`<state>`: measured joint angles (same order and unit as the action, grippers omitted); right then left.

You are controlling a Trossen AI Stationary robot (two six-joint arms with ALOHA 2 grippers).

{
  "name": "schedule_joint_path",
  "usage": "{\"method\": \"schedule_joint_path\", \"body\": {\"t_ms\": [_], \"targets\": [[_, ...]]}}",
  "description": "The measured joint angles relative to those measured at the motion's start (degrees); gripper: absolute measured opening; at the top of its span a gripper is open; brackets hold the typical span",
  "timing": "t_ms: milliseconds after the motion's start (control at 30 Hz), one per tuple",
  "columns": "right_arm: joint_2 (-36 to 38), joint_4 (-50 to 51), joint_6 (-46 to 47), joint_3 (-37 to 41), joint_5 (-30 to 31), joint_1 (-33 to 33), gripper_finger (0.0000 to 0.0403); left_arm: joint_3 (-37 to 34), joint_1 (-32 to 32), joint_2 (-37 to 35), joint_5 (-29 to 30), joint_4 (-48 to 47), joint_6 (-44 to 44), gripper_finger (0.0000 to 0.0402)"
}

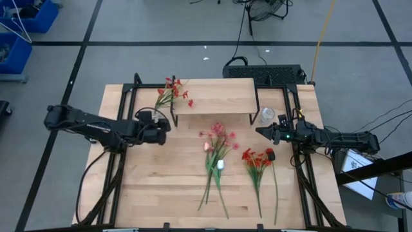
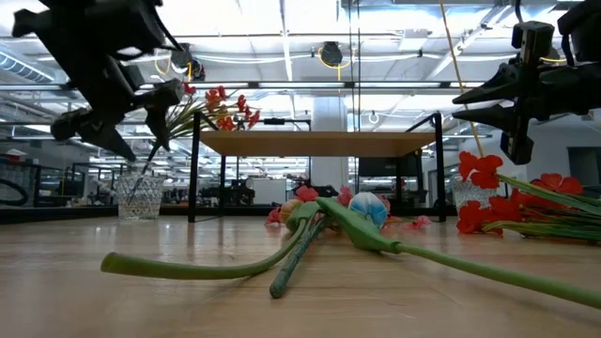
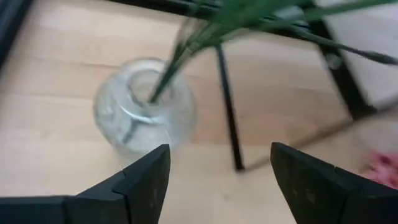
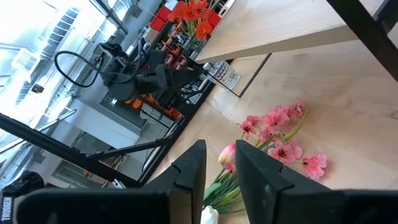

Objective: Pick and place flowers into a vace then onto a shelf
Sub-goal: Put the pink flower into the left transparent vase

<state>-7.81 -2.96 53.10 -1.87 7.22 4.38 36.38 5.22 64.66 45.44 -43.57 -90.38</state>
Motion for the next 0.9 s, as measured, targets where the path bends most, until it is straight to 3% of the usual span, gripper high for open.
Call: {"method": "schedule_joint_path", "body": {"t_ms": [167, 267, 467, 733, 900], "targets": [[0.0, -0.2, -0.2, 0.0, 0.0, 0.0, 0.0077, 0.0, 4.5, -3.2, 2.8, 2.1, -1.5, 0.0267], [0.0, -0.2, -0.2, 0.0, -1.1, 0.0, 0.0077, 0.0, 6.9, -4.4, 1.3, 6.3, -1.2, 0.0262], [0.0, -1.1, 1.3, 0.0, -2.8, 0.0, 0.0077, 0.0, 10.5, -3.3, -2.5, 23.8, 3.5, 0.0266], [0.0, -1.4, 3.7, 0.0, -3.6, 0.0, 0.0077, 0.0, 10.9, 4.6, -14.0, 48.6, 9.5, 0.0266], [0.0, -1.5, 5.7, 0.0, -6.0, 0.0, 0.0077, 0.5, 10.8, 12.0, -21.0, 55.8, 7.6, 0.0266]]}}
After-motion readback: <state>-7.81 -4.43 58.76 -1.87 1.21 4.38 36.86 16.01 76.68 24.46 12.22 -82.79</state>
